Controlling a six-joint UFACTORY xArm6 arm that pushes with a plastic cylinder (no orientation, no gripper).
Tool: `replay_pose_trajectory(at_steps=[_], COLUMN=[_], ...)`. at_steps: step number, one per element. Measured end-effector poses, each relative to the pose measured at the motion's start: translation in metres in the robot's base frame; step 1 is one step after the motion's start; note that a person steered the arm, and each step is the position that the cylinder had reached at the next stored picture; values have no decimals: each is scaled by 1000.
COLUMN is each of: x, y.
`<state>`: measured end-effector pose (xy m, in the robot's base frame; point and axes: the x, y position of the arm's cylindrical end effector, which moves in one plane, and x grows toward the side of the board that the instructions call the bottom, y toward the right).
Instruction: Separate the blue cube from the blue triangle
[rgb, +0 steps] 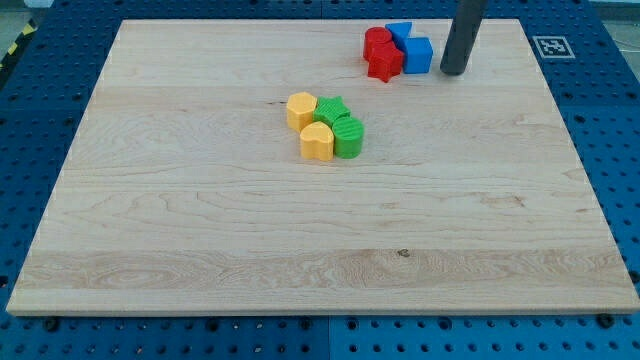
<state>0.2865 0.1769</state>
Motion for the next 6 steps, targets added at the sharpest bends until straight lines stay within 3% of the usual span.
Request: replay_pose_trajectory(at_steps=[1, 2, 4, 6], x=[-41, -47, 27, 31], y=[-4, -36, -37, 20])
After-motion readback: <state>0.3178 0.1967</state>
